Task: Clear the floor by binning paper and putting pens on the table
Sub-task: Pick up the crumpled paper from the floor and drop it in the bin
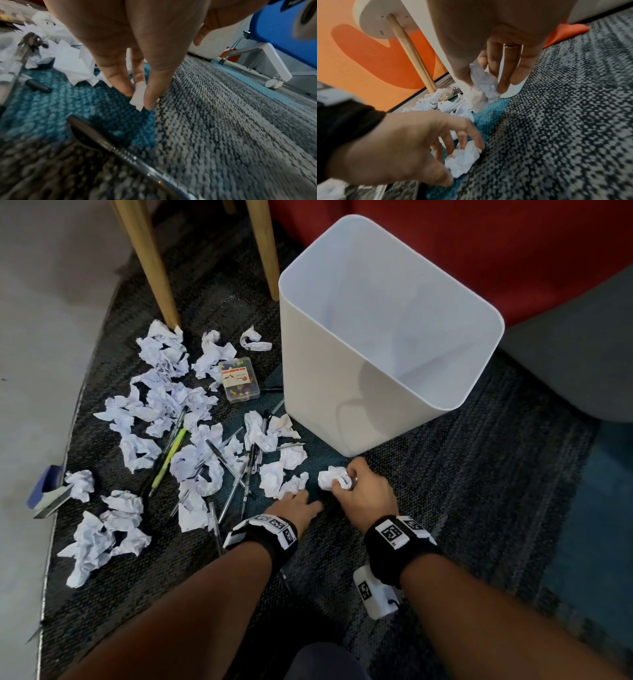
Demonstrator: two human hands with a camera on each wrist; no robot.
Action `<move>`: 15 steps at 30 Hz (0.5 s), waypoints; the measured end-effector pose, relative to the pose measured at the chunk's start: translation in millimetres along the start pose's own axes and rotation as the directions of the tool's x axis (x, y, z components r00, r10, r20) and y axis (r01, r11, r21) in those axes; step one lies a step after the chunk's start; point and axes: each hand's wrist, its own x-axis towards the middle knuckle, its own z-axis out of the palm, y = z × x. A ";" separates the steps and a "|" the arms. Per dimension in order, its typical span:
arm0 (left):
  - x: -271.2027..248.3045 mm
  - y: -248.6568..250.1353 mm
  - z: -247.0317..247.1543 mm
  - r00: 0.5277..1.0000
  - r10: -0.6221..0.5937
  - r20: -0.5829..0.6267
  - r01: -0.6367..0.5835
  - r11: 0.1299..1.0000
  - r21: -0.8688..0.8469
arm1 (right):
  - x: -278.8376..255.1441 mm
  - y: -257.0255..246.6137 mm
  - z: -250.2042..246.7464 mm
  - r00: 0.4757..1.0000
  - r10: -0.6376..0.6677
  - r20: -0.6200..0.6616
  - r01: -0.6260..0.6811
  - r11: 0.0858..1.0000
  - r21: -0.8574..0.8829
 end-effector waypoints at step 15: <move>-66.8 -15.6 -77.1 0.983 -0.042 -0.180 0.024 0.995 -0.101 | -30.4 -63.0 -11.8 0.897 -0.243 -0.370 0.376 0.859 0.348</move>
